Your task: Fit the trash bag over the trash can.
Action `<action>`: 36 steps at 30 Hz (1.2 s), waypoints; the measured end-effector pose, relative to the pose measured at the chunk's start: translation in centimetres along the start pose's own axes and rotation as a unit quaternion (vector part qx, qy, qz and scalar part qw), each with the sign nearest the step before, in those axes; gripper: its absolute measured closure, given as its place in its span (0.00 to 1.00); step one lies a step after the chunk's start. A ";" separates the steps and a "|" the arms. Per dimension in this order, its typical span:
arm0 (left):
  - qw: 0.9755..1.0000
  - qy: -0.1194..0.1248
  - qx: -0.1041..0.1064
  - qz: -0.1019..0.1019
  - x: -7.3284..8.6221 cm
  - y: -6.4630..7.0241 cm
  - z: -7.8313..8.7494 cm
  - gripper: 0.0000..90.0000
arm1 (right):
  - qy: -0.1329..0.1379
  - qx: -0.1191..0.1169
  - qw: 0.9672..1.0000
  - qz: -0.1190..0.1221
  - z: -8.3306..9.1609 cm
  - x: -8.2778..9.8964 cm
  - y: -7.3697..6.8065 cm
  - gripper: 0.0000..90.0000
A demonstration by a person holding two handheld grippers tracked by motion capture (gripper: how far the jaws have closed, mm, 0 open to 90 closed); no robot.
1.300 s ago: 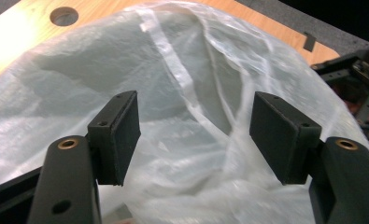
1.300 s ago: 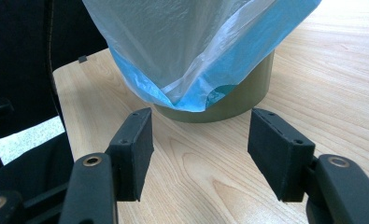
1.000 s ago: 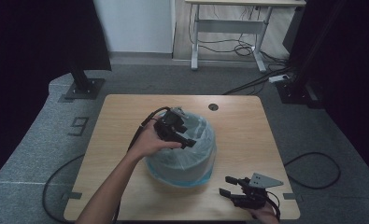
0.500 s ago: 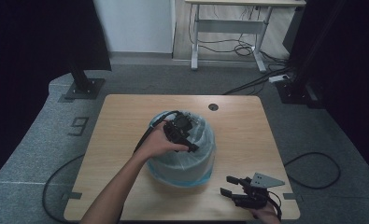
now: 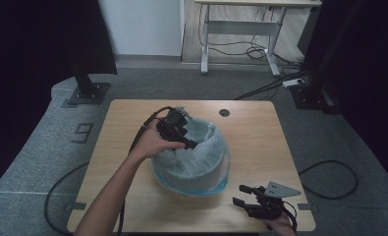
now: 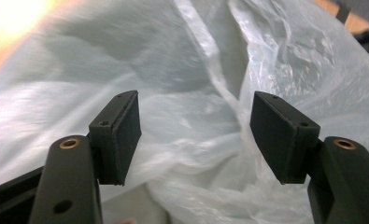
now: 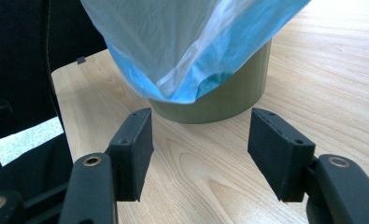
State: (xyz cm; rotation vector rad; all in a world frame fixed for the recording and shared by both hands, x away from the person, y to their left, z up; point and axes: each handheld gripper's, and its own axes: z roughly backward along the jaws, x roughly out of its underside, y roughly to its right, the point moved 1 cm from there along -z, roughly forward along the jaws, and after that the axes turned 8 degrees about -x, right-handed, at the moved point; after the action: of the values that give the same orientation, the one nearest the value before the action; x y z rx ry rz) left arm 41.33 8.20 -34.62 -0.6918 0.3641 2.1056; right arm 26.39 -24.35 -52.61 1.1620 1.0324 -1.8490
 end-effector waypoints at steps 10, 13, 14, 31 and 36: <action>1.000 0.013 -0.011 0.014 0.8 -1.6 0.9 0.38 | -0.003 0.001 1.000 -0.002 -0.1 0.1 0.0 0.44; 1.000 -0.017 -0.016 0.015 1.1 -1.9 0.1 0.38 | -0.004 0.000 1.000 -0.002 -0.2 0.2 0.0 0.44; 0.999 -0.029 -0.019 0.014 1.2 -1.9 -0.3 0.38 | -0.004 0.000 1.000 -0.002 -0.2 0.2 0.1 0.44; 1.000 -0.020 -0.022 0.001 1.0 -0.9 -0.4 0.38 | -0.001 0.002 1.000 -0.004 0.2 0.1 0.2 0.44; 1.000 0.008 -0.014 -0.008 1.5 0.1 1.2 0.39 | -0.001 0.001 1.000 -0.003 0.1 0.1 0.1 0.44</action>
State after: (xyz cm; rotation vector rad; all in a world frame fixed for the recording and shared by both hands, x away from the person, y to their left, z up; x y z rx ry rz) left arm 40.15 9.68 -34.58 -0.7248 0.3370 2.0940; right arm 26.42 -24.47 -52.71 1.1582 1.0340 -1.8550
